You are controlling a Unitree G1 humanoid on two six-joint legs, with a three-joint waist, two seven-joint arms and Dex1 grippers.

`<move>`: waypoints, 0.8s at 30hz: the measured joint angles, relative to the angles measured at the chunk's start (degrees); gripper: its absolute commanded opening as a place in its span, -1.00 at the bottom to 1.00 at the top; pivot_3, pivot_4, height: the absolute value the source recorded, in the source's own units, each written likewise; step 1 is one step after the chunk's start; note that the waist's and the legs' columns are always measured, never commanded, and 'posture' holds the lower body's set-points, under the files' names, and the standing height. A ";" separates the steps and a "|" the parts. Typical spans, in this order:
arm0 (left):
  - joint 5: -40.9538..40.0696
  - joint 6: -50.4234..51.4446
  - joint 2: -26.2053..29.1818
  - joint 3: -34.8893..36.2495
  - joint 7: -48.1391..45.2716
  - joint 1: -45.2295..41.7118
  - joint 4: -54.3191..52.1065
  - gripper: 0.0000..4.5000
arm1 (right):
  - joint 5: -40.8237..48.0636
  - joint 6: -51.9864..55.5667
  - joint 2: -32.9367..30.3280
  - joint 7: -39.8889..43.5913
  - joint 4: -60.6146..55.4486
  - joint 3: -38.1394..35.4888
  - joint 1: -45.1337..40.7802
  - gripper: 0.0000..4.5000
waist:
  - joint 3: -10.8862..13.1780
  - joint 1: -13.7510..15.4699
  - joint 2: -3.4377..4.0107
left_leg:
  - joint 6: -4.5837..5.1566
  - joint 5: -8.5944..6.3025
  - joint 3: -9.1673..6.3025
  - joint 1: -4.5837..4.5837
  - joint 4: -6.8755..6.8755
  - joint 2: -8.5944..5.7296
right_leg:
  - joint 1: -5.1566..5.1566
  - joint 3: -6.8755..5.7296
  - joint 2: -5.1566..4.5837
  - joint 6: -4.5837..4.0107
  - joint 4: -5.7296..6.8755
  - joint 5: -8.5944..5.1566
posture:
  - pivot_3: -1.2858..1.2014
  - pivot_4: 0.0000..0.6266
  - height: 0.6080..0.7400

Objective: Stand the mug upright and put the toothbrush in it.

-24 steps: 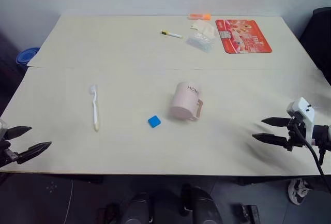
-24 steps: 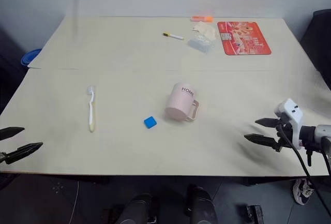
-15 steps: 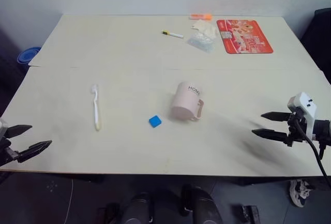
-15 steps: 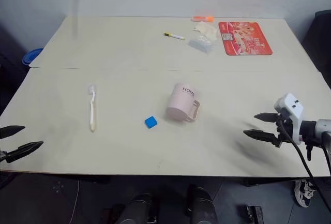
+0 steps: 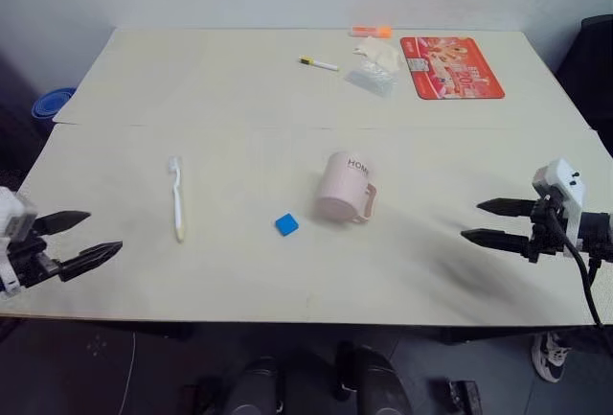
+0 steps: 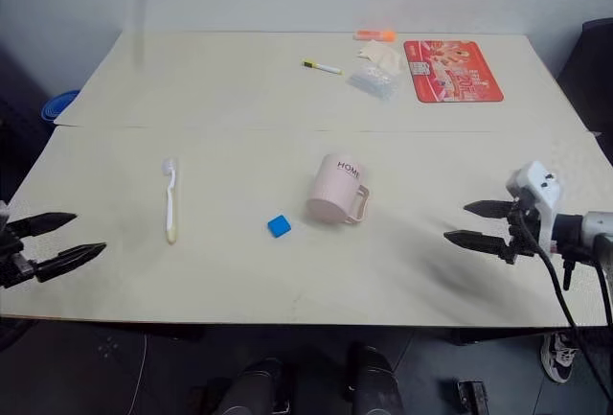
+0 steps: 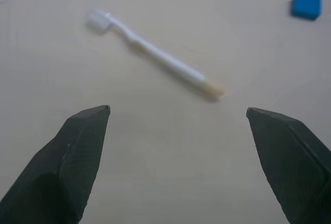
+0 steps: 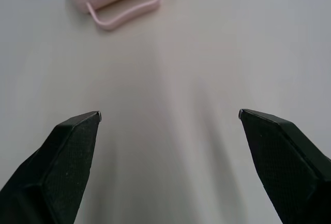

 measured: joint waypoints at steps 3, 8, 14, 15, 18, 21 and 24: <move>-4.26 3.62 0.70 -2.23 -1.04 -3.71 -4.31 1.00 | 4.19 4.38 -0.71 0.24 -7.92 -1.32 1.28 1.00 | 0.00 0.10 0.00 | -0.02 0.01 0.00 0.01 0.02 -0.01 | 0.00 0.03 0.00 0.00 0.08 0.00 | 0.03 -0.52 1.00; -7.60 6.17 1.61 -11.73 -2.08 -11.33 -11.68 1.00 | 11.94 10.11 -1.26 -0.90 -21.40 -2.06 0.06 1.00 | -0.01 0.16 -0.02 | -0.06 0.04 0.00 0.05 0.04 -0.03 | 0.02 0.47 0.03 0.00 0.12 0.00 | 0.03 -0.52 1.00; -5.03 8.97 -4.61 -31.39 2.85 -22.60 -15.63 1.00 | 12.83 11.05 3.01 -9.02 -30.85 2.74 -2.20 1.00 | -0.06 0.23 -0.14 | -0.10 0.12 0.20 0.09 0.07 -0.08 | 0.01 0.98 0.69 0.15 0.34 0.13 | 0.03 -0.52 1.00; -3.21 9.52 -6.37 -34.74 4.72 -24.48 -15.34 1.00 | 12.83 11.64 3.79 -10.82 -31.40 3.43 -2.54 1.00 | -0.05 0.25 -0.14 | -0.09 0.14 0.29 0.10 0.08 -0.06 | 0.01 1.10 0.75 0.16 0.29 0.18 | 0.03 -0.52 1.00; 1.75 11.04 -11.64 -41.88 10.51 -28.26 -13.82 1.00 | 13.13 12.79 4.90 -14.28 -33.36 4.84 -3.12 1.00 | -0.05 0.29 -0.19 | -0.03 0.17 0.38 0.13 0.09 -0.05 | 0.01 1.21 0.80 0.19 0.27 0.21 | 0.03 -0.52 1.00; 6.13 12.57 -15.28 -46.98 15.14 -30.46 -11.66 1.00 | 14.51 13.63 5.32 -16.58 -35.41 5.08 -2.97 1.00 | -0.03 0.24 -0.24 | -0.01 0.16 0.44 0.15 0.10 0.00 | 0.00 1.26 0.85 0.20 0.21 0.21 | 0.03 -0.52 1.00; 9.02 14.09 -19.37 -49.17 19.47 -32.69 -9.30 1.00 | 15.44 14.37 5.68 -18.94 -36.43 4.92 -2.71 1.00 | -0.02 0.30 -0.31 | 0.03 0.15 0.45 0.15 0.12 0.00 | 0.00 1.28 0.83 0.21 0.20 0.22 | 0.03 -0.52 1.00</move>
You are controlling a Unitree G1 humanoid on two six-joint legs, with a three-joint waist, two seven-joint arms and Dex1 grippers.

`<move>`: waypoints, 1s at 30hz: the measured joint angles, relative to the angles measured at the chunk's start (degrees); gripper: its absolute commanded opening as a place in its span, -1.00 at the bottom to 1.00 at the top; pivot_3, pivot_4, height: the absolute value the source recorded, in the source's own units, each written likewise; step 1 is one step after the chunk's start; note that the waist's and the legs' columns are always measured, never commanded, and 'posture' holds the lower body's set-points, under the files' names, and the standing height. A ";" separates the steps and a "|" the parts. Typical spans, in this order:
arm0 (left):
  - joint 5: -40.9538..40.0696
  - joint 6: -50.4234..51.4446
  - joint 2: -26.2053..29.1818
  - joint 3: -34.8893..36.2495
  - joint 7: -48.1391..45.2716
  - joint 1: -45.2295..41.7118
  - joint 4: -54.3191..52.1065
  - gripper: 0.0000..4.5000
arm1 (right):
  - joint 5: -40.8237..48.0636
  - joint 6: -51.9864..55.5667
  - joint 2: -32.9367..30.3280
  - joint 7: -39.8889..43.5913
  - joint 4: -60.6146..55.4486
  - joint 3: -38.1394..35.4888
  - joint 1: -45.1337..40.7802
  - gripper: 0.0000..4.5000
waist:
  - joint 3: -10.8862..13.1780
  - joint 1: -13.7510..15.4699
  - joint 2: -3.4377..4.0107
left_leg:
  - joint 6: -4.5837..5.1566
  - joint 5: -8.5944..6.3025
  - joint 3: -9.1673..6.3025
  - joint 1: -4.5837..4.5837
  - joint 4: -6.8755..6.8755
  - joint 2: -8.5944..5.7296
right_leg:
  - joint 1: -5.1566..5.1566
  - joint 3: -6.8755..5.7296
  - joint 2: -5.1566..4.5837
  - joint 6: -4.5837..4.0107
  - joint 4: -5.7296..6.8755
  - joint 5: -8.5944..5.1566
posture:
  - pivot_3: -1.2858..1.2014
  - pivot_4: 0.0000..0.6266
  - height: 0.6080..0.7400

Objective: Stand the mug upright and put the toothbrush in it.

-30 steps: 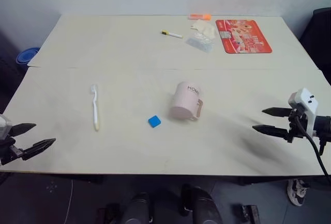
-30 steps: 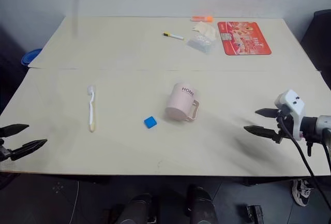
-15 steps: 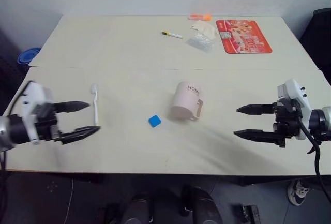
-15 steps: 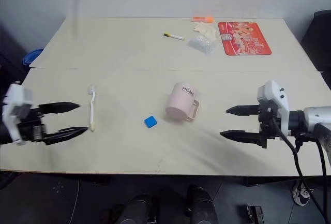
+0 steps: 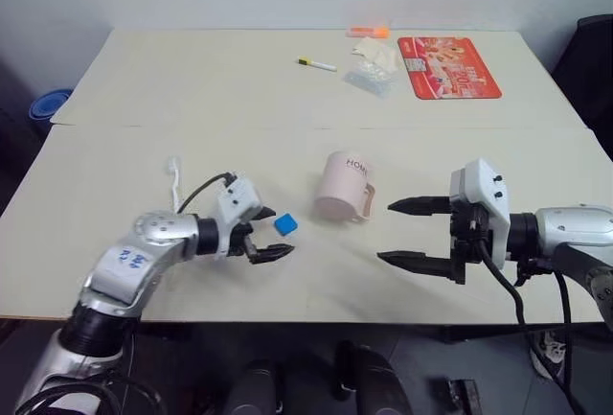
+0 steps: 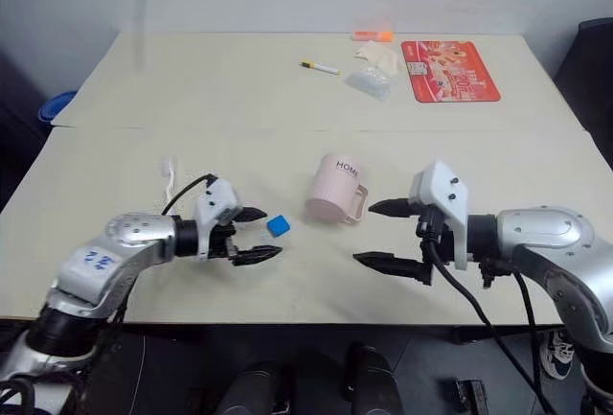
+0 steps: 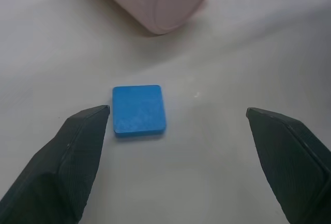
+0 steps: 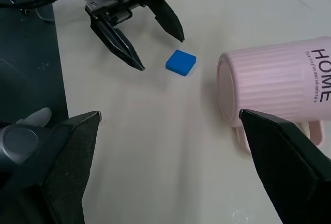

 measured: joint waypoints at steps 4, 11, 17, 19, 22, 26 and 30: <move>4.76 0.47 -3.91 -2.60 4.73 -2.43 3.97 1.00 | 1.79 0.30 0.68 -2.47 -0.83 -0.63 0.11 1.00 | -0.01 0.03 -0.07 | 0.05 0.00 0.01 -0.01 0.03 -0.01 | 0.00 0.01 -0.01 0.02 0.00 0.02 | 0.03 -0.52 1.00; 6.16 2.48 -5.93 -3.49 5.57 -3.15 3.98 0.22 | 2.12 0.32 0.67 -4.26 -0.75 -1.48 0.09 1.00 | -0.02 -0.02 -0.09 | 0.07 -0.01 0.03 0.01 0.04 0.01 | 0.00 0.04 -0.02 0.03 0.01 0.03 | 0.03 -0.52 1.00; 6.00 4.72 -4.82 -2.36 4.94 -3.11 2.92 -0.34 | 1.58 -0.08 0.68 -4.85 0.01 -1.12 -0.44 1.00 | -0.02 -0.04 -0.09 | 0.08 -0.02 0.03 0.01 0.06 0.01 | 0.00 0.04 -0.01 0.03 0.01 0.03 | 0.03 -0.52 1.00; 5.69 4.86 -4.31 0.13 5.12 -3.11 2.86 -0.34 | 1.38 -0.13 0.72 -4.87 0.62 -0.04 -1.09 1.00 | -0.02 -0.13 -0.09 | 0.08 -0.02 0.03 0.01 0.06 0.02 | 0.00 0.05 -0.01 0.03 0.02 0.03 | 0.03 -0.52 1.00; 4.12 4.68 -4.69 9.14 8.38 -4.15 3.05 -0.34 | 0.97 -0.73 0.76 -4.69 1.55 0.86 -2.21 1.00 | 0.01 -0.14 -0.14 | 0.07 -0.01 0.01 -0.02 0.10 0.04 | -0.01 0.03 -0.02 0.03 0.03 0.03 | 0.03 -0.52 1.00; 4.12 5.48 -0.84 25.04 15.36 -5.82 4.92 -0.34 | 0.57 -1.37 0.87 -4.30 2.40 2.22 -3.03 1.00 | 0.02 -0.47 -0.18 | 0.06 -0.03 0.10 0.06 0.09 0.07 | 0.00 0.04 -0.01 0.03 0.03 0.03 | 0.03 -0.52 1.00; 6.61 7.04 3.76 35.46 20.38 0.32 9.41 -0.34 | 0.40 -2.41 1.20 -2.37 4.01 3.44 -3.72 1.00 | 0.02 -0.51 -0.20 | 0.12 -0.08 0.20 0.11 0.08 0.07 | 0.00 0.00 -0.04 0.04 0.00 0.04 | 0.03 -0.52 1.00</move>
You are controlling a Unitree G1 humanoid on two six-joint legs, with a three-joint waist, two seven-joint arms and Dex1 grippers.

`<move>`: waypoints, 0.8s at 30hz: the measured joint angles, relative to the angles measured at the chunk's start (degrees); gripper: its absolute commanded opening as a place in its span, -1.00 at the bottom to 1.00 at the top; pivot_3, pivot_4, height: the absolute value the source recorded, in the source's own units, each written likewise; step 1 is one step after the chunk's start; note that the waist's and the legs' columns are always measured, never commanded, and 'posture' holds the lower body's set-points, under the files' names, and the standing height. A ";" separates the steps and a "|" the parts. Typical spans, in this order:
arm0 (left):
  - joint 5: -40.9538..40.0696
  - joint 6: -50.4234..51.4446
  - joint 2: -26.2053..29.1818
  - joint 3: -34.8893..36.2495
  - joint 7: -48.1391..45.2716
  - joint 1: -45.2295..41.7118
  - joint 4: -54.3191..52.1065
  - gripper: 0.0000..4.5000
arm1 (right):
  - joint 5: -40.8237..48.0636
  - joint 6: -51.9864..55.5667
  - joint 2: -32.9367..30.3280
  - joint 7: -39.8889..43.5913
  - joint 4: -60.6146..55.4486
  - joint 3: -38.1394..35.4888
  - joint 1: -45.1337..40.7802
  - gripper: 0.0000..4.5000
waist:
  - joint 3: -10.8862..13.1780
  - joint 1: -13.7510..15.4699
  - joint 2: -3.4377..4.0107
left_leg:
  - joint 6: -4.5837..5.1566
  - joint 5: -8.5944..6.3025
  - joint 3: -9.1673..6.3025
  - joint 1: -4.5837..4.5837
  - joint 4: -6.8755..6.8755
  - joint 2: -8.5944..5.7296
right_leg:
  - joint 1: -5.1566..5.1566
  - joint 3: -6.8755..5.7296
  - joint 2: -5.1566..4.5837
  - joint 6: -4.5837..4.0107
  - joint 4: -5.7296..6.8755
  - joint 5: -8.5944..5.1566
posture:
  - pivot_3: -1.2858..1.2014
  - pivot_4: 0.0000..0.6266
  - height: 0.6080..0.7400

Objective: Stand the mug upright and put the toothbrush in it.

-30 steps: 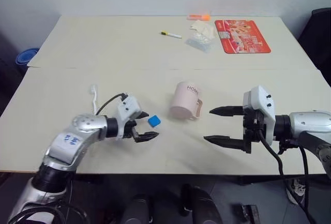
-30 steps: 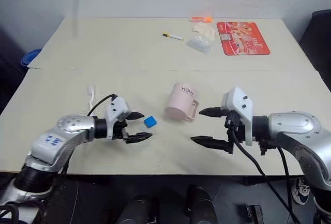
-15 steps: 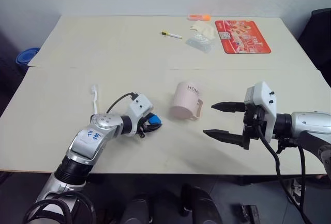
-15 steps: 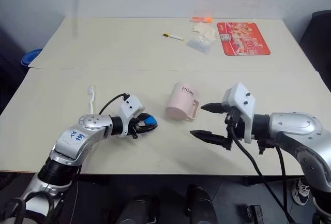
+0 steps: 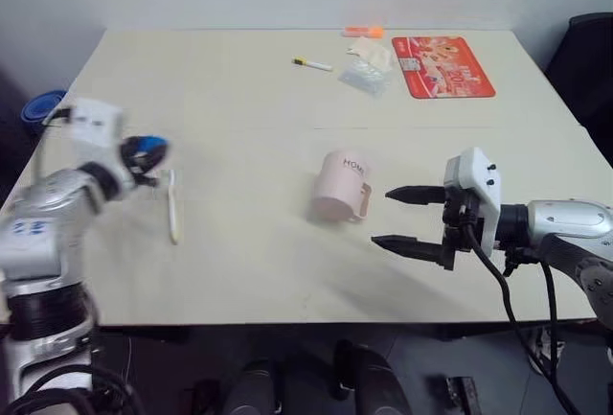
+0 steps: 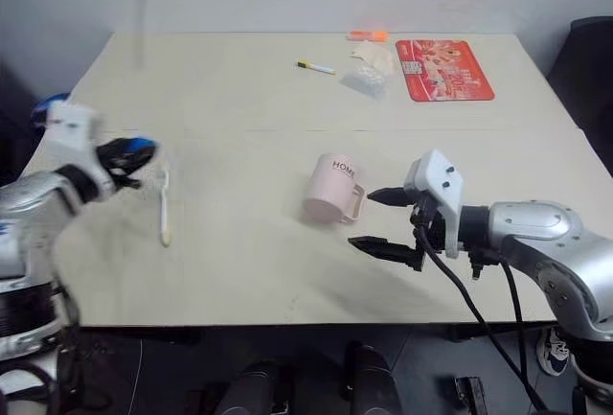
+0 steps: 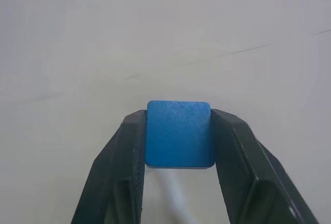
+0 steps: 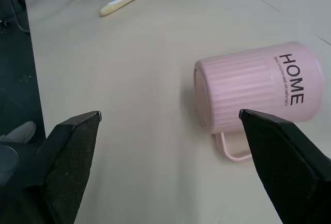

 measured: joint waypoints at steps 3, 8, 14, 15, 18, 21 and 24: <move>1.39 -0.14 0.25 4.56 2.81 4.26 4.94 -0.34 | 1.19 -0.86 0.41 3.39 0.29 1.19 -2.15 1.00 | -0.02 0.20 -0.11 | 0.03 -0.02 0.01 0.02 0.00 0.00 | 0.00 0.01 -0.02 0.02 0.00 0.01 | 0.03 -0.52 1.00; 1.99 -3.60 0.28 6.06 3.46 9.10 11.00 -0.34 | 3.22 -1.40 0.41 9.07 1.10 1.85 -5.65 1.00 | -0.15 0.69 -0.52 | 0.02 -0.10 -0.09 -0.05 0.00 0.00 | 0.00 0.01 -0.18 0.01 -0.02 0.02 | 0.03 -0.52 1.00; 1.69 -8.13 -0.51 5.17 3.06 10.02 13.44 0.37 | 2.48 -1.78 0.86 10.10 2.54 3.83 -6.73 1.00 | -0.28 0.37 -0.74 | -0.03 -0.17 -0.05 -0.03 0.00 -0.01 | -0.02 -0.06 -0.60 0.00 -0.02 0.02 | 0.03 -0.52 1.00; 1.54 -8.23 -0.51 5.52 3.03 10.29 13.38 0.49 | 2.27 -1.96 0.86 10.11 2.74 3.83 -6.74 1.00 | -0.28 0.33 -0.74 | -0.03 -0.17 -0.03 -0.02 0.00 -0.01 | -0.02 -0.06 -0.59 0.00 -0.02 0.02 | 0.03 -0.52 1.00; 0.86 -8.14 -0.18 7.11 2.59 12.36 12.30 0.92 | 1.56 -2.16 0.86 10.11 3.23 3.83 -6.73 1.00 | -0.28 0.07 -0.74 | -0.04 -0.19 0.01 0.00 0.00 0.00 | -0.03 -0.04 -0.59 0.00 -0.01 0.02 | 0.03 -0.52 1.00; -0.05 -6.48 1.91 8.23 0.91 15.45 10.45 1.00 | 1.62 -1.98 0.87 9.78 3.36 3.78 -6.74 1.00 | -0.28 0.01 -0.74 | -0.06 -0.20 0.00 0.00 0.00 0.01 | -0.06 -0.03 -0.59 -0.01 0.00 0.01 | 0.03 -0.52 1.00; -1.65 -3.97 6.26 11.02 -2.89 19.46 8.33 1.00 | 1.80 -1.06 0.86 8.43 4.39 2.80 -6.73 1.00 | -0.27 -0.13 -0.77 | -0.08 -0.23 -0.01 -0.03 0.00 0.04 | -0.11 -0.03 -0.60 -0.04 -0.02 0.00 | 0.03 -0.52 1.00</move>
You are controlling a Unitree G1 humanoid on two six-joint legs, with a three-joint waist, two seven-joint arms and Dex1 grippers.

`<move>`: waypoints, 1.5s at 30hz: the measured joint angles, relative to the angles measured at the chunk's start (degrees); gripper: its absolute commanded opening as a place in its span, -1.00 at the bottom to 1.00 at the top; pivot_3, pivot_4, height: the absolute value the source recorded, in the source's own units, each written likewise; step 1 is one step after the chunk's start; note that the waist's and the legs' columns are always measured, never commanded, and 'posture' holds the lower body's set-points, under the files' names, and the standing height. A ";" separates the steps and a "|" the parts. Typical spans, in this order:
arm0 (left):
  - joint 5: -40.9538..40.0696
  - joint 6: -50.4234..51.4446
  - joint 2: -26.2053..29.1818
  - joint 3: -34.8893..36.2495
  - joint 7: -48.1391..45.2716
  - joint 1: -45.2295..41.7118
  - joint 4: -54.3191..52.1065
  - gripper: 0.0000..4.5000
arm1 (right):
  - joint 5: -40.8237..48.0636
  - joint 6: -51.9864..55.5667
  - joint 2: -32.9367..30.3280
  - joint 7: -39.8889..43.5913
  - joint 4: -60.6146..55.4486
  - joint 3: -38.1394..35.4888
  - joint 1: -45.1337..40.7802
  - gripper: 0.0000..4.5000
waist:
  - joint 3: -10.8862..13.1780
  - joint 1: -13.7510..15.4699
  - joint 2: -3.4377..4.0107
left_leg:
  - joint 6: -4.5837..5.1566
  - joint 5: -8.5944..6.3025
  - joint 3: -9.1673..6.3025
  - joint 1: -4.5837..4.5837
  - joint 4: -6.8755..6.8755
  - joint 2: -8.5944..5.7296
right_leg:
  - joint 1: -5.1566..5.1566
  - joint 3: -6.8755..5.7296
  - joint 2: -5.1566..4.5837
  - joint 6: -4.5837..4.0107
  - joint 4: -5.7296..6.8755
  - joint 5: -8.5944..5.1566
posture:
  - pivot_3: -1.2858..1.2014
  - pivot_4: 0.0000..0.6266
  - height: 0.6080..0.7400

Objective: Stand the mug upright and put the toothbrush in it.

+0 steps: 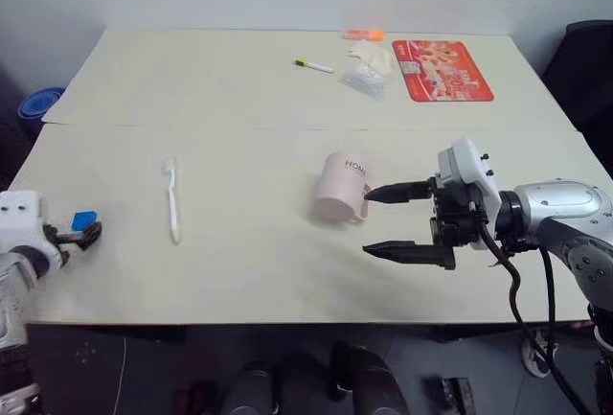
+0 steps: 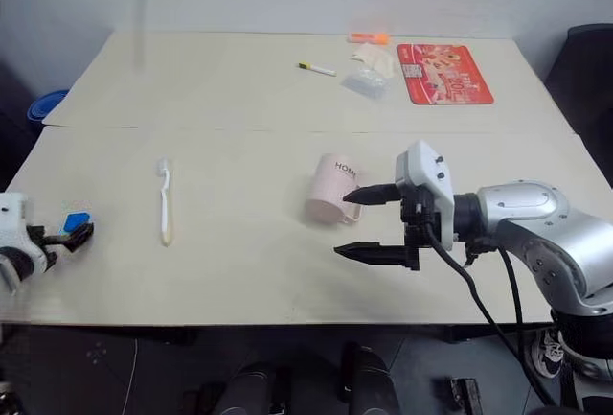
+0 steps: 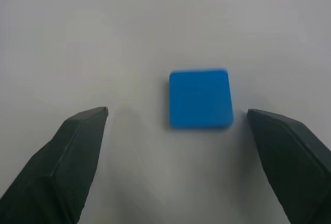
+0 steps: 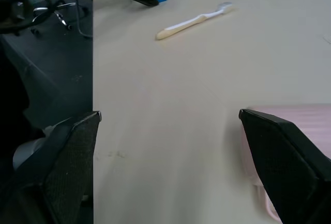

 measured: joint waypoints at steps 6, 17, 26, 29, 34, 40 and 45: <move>-7.26 1.13 11.52 5.59 -17.09 3.85 -1.97 1.00 | 1.20 5.53 1.02 -7.09 3.93 -2.24 -1.35 1.00 | 0.02 0.33 0.04 | -0.27 -0.18 -0.01 -0.07 0.00 -0.01 | -0.14 -0.01 -0.12 -0.09 -0.19 -0.05 | 0.03 -0.52 1.00; -34.82 7.19 21.40 -7.51 -42.89 -8.22 -26.06 1.00 | -1.03 31.35 22.03 -36.36 19.86 -3.19 -13.31 1.00 | 0.14 -1.32 0.43 | -0.13 0.23 0.21 -0.37 -0.11 -0.06 | -0.50 0.12 0.11 -0.15 0.23 -0.02 | 0.03 -0.52 1.00; -34.68 3.36 19.21 -21.45 -41.87 -17.21 -29.00 1.00 | -6.61 38.70 30.36 -45.59 26.28 -6.90 -17.08 1.00 | 0.14 -2.34 0.44 | -0.16 0.28 0.28 -0.37 -0.10 0.01 | -0.58 0.39 0.69 -0.15 0.30 -0.03 | 0.03 -0.52 1.00; -34.69 3.26 18.99 -22.42 -41.69 -17.83 -29.04 1.00 | -8.26 38.00 31.39 -46.02 28.44 -6.99 -18.46 1.00 | 0.14 -2.55 0.44 | -0.15 0.28 0.44 -0.38 -0.10 0.01 | -0.71 0.56 0.74 -0.14 0.38 -0.02 | 0.03 -0.52 1.00; -34.74 2.71 18.98 -22.45 -41.52 -17.90 -30.64 1.00 | -11.62 34.67 32.56 -45.99 32.24 -5.94 -20.26 0.59 | 0.12 -2.54 0.41 | -0.14 0.29 0.52 -0.33 -0.10 0.01 | -0.72 0.76 0.79 -0.13 0.41 -0.02 | 0.03 -0.52 1.00; -34.74 2.16 18.98 -22.44 -41.57 -16.96 -30.91 1.00 | -14.63 31.62 32.85 -44.62 34.83 -3.54 -20.93 -0.28 | 0.12 -2.69 0.40 | -0.16 0.29 0.60 -0.29 -0.10 0.09 | -0.77 0.87 0.89 -0.13 0.44 -0.02 | 0.03 -0.52 1.00; -34.68 1.75 18.98 -22.43 -41.26 -16.96 -30.86 1.00 | -14.89 31.18 34.21 -42.71 35.93 -3.22 -21.52 -0.83 | 0.12 -2.59 0.41 | -0.17 0.29 0.62 -0.33 -0.10 0.11 | -0.82 0.89 0.91 -0.13 0.43 -0.02 | 0.03 -0.52 1.00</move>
